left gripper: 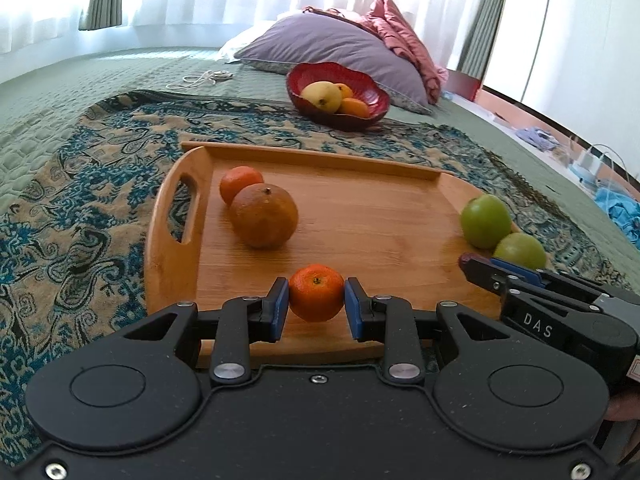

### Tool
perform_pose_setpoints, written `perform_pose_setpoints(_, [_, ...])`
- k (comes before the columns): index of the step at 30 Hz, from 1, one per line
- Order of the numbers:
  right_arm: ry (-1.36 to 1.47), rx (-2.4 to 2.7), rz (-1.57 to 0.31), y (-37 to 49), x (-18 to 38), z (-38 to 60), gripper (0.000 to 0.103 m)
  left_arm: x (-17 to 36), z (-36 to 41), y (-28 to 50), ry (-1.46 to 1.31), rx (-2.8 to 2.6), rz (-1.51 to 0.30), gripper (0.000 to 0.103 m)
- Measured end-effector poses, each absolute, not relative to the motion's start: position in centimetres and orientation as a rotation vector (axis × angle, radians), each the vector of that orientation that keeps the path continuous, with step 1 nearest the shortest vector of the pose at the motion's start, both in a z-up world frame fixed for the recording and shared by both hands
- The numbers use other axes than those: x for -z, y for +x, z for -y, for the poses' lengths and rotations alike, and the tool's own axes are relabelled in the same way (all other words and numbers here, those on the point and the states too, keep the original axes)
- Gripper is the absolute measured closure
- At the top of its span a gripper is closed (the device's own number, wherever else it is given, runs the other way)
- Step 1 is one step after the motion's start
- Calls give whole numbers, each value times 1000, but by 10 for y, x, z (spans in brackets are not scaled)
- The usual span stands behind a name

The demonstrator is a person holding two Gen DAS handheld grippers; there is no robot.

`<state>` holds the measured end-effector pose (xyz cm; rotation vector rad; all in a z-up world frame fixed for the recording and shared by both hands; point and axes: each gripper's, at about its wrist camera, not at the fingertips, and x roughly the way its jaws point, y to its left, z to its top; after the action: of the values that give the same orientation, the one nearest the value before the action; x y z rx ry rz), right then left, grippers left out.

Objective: Organize fruits
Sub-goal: 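Place the tangerine on the tray with left tool while right tool drops the date there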

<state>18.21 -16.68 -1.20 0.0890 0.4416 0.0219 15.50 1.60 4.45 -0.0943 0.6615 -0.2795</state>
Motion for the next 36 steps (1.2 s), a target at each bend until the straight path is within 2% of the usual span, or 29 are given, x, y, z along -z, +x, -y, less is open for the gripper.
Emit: perform_pose_setpoints(36, [93, 15, -493, 197, 25, 166, 77, -36, -15, 164, -56, 236, -644, 74])
